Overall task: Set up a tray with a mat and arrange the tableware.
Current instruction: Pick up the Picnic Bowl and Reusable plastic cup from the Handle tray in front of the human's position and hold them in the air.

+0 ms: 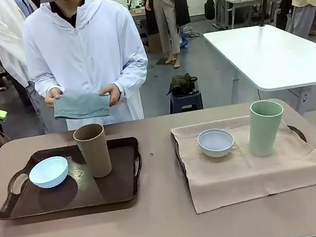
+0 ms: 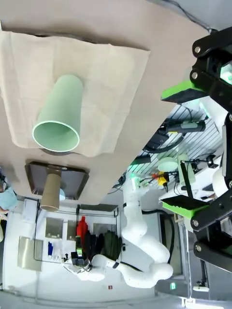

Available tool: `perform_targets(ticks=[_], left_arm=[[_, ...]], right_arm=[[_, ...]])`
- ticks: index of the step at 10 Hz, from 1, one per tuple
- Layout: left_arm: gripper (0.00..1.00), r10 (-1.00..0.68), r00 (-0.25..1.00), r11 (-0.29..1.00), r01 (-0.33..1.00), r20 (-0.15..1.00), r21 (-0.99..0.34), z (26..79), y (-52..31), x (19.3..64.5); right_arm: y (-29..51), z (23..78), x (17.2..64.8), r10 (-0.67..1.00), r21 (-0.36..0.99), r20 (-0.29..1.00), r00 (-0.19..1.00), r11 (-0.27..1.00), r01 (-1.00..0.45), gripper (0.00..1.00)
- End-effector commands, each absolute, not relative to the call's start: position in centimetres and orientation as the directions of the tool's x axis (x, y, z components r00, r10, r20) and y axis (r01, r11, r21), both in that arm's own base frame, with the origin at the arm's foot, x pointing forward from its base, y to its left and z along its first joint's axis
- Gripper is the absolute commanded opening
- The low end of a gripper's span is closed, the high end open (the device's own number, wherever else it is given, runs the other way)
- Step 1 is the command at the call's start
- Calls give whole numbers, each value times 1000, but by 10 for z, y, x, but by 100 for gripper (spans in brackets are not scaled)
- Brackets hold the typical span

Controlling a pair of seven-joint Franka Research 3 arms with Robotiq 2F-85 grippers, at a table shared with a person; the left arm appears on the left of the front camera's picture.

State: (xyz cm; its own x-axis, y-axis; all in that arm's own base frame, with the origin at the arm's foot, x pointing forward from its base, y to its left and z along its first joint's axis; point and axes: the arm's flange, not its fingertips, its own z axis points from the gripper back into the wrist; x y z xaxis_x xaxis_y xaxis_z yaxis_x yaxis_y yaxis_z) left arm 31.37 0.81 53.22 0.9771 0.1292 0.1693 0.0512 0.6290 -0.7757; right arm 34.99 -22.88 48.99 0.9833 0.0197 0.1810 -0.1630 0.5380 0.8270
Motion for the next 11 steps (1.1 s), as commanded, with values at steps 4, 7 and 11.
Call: perform_targets(ticks=[4, 7, 11], left_arm=[[97, 219, 965, 654, -37, 143, -756, 535, 6, 296], [97, 158, 972, 638, 35, 175, -769, 537, 6, 302], [97, 158, 972, 638, 35, 175, -769, 537, 6, 302]], right_arm=[[-253, 476, 343, -11, 881, 174, 985, 449, -151, 100], [-248, 471, 341, -9, 871, 148, 989, 474, -126, 100], [-248, 471, 341, -9, 871, 148, 989, 474, -126, 100]])
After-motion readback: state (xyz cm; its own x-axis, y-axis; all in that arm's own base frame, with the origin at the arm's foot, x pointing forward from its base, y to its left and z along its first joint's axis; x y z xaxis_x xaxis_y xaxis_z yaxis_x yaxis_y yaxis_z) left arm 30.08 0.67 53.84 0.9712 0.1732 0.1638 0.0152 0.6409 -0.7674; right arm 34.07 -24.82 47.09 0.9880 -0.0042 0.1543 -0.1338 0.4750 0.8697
